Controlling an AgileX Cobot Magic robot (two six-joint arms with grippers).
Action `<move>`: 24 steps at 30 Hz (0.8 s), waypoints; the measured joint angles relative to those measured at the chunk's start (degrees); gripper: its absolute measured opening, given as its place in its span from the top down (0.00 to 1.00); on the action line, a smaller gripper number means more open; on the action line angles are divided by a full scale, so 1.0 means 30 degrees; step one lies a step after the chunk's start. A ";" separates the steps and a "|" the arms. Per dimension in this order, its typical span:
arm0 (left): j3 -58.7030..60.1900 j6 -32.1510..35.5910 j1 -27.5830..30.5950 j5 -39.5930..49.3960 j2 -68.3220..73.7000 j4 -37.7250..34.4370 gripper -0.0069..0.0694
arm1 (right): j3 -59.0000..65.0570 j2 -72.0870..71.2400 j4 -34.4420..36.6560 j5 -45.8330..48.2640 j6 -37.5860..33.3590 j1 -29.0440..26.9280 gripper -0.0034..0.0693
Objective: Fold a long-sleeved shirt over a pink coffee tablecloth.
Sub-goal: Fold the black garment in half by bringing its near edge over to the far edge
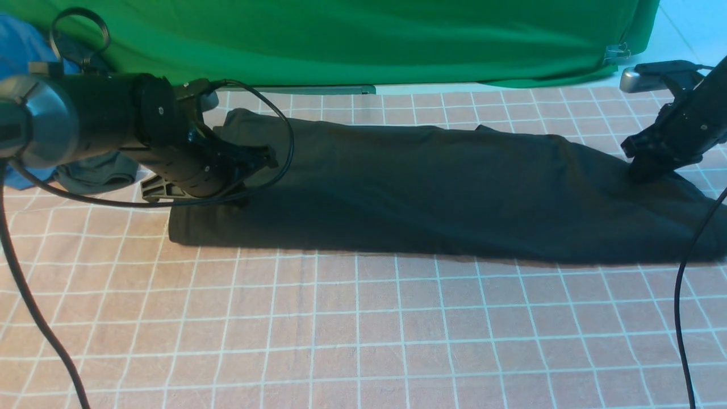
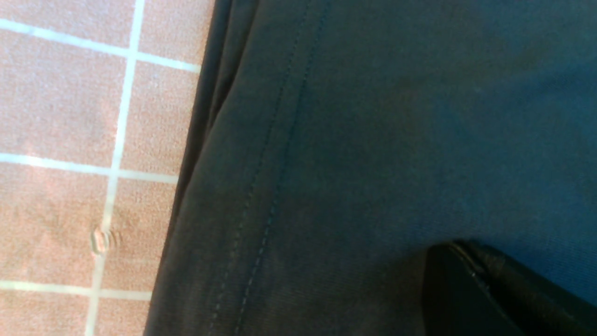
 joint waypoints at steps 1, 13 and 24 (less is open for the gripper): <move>0.0000 0.0000 0.0000 -0.0020 0.0000 0.0000 0.89 | 0.0000 -0.0050 0.0000 0.0047 -0.0188 0.0000 0.83; 0.0000 0.0220 0.0000 -0.0001 0.0000 0.0000 0.89 | -0.2042 -0.0796 -0.1419 0.0998 0.0785 0.0000 0.88; 0.0000 0.0220 0.0000 0.0392 0.0000 0.0002 0.89 | -0.2208 0.0518 -0.1881 -0.1744 0.1332 0.0000 0.85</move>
